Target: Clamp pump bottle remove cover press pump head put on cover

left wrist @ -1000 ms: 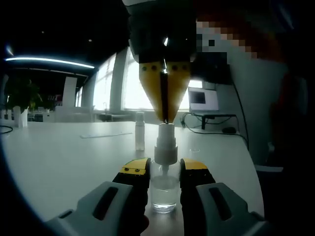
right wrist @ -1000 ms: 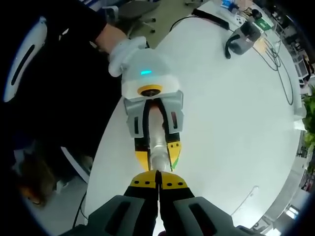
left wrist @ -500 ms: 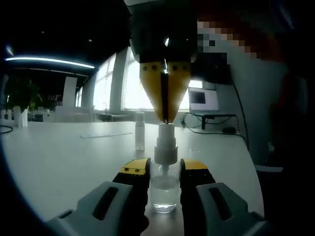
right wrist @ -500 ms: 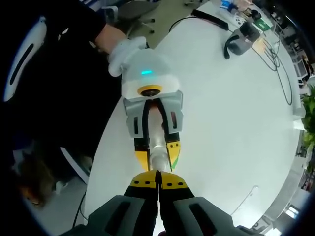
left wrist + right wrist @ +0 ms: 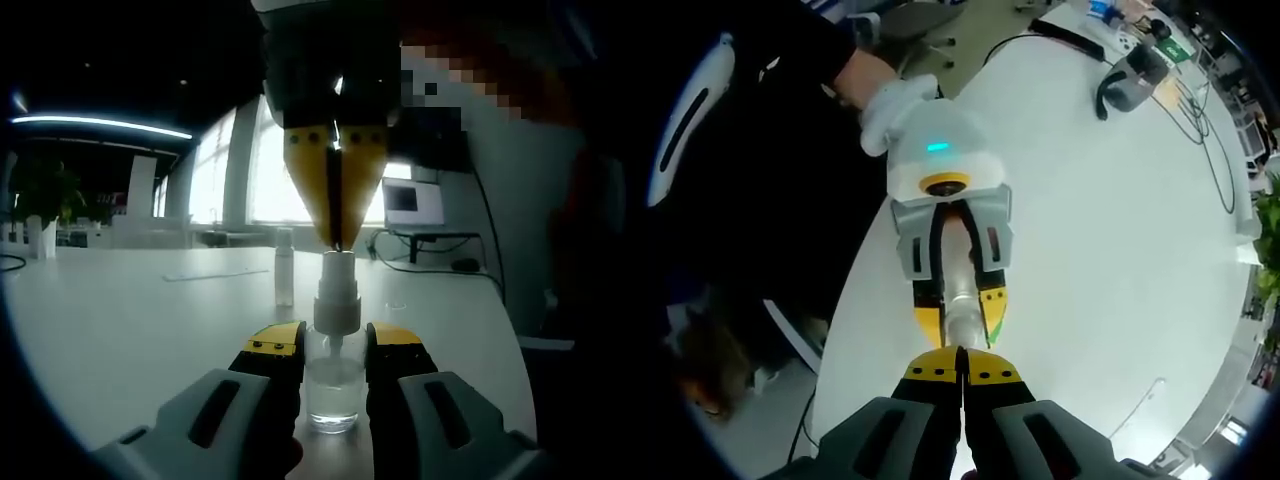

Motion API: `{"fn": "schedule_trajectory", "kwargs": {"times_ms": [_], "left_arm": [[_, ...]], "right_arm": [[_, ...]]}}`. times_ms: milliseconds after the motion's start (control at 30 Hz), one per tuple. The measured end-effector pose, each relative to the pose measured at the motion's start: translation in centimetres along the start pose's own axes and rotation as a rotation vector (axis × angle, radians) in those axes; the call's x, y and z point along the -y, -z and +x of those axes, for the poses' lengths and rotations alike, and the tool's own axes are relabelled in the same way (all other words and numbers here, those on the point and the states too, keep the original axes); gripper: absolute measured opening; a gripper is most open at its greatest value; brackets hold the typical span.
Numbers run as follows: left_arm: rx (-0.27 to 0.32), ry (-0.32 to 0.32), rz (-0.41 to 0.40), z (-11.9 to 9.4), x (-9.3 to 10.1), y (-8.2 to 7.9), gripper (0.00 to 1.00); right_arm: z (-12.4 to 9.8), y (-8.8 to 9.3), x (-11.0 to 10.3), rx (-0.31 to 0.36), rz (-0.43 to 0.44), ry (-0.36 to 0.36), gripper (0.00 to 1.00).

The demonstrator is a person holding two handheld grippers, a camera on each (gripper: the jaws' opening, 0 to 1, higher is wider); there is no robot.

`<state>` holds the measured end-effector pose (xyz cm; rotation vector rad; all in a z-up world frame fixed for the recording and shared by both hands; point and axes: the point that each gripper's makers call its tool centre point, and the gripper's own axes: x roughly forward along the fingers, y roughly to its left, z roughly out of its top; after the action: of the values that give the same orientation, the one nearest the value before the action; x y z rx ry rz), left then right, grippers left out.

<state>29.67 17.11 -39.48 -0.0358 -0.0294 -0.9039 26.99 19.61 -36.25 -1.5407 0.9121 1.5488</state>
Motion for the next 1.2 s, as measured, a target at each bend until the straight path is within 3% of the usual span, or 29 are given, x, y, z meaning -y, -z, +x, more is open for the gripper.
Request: {"fn": "schedule_trajectory", "kwargs": {"times_ms": [233,500,700,767,1200], "left_arm": [[0.000,-0.001,0.001,0.0,-0.1,0.0,0.15],[-0.001,-0.001,0.002,0.0,0.0,0.0,0.15],[0.000,-0.001,0.002,0.1,0.0,0.0,0.15],[0.000,-0.001,0.002,0.1,0.0,0.0,0.15],[0.000,-0.001,-0.001,0.0,0.0,0.0,0.15]], "right_arm": [[0.2,0.0,0.2,-0.008,0.018,-0.005,0.00],[0.3,0.2,1.0,-0.062,-0.023,-0.004,0.00],[-0.4,0.4,1.2,-0.026,-0.012,0.012,0.00],[-0.6,0.5,2.2,-0.013,-0.004,0.010,0.00],[-0.1,0.0,0.3,0.003,0.003,0.006,0.00]]}}
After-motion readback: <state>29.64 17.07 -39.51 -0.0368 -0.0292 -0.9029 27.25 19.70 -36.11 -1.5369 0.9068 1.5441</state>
